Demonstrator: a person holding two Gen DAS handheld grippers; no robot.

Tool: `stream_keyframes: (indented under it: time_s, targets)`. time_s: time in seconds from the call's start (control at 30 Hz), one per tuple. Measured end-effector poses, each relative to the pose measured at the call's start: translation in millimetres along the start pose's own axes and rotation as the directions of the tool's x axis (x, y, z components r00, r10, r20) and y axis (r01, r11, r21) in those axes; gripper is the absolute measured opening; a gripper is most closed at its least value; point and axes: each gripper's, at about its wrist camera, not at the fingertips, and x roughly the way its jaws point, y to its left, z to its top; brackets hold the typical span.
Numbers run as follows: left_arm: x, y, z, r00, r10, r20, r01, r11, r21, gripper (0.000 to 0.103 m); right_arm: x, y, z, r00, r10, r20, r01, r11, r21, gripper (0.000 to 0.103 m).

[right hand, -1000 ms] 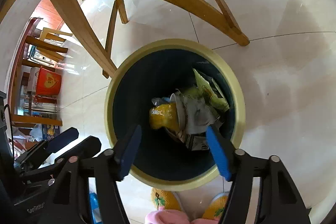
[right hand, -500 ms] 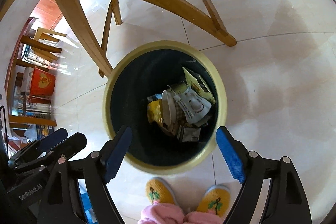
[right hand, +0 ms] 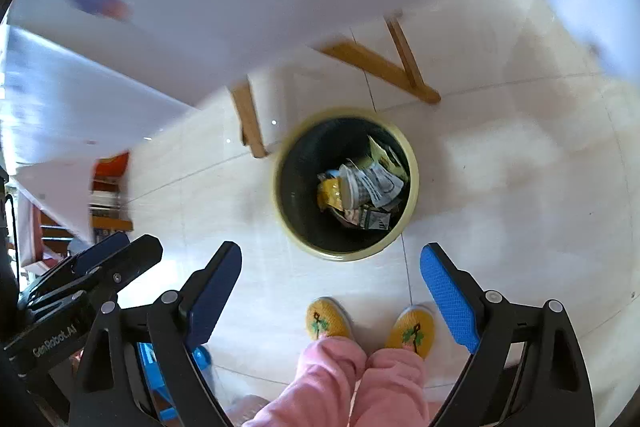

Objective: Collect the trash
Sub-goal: 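Raise both open tools back above the table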

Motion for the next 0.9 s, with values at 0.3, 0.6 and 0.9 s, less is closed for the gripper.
stream_keyframes:
  time_s: [0.3, 0.6, 0.9]
  targets:
    - [-141, -13, 3, 0.998, -0.013, 0.067, 0.014, 1.0, -0.007, 0.066, -146, 46, 7, 0.996, 0.023, 0.085, -0.016, 0.996, -0.09, 0.093]
    - [-263, -33, 4, 0.983, 0.009, 0.186, -0.015, 0.999, 0.03, 0.066, -254, 79, 10, 0.983, 0.056, 0.176, -0.021, 0.98, -0.196, 0.093]
    - [-356, -32, 16, 0.949, 0.061, 0.31, -0.072, 0.997, 0.026, 0.066, -330, 95, 22, 0.945, 0.116, 0.305, -0.038, 0.967, -0.252, 0.093]
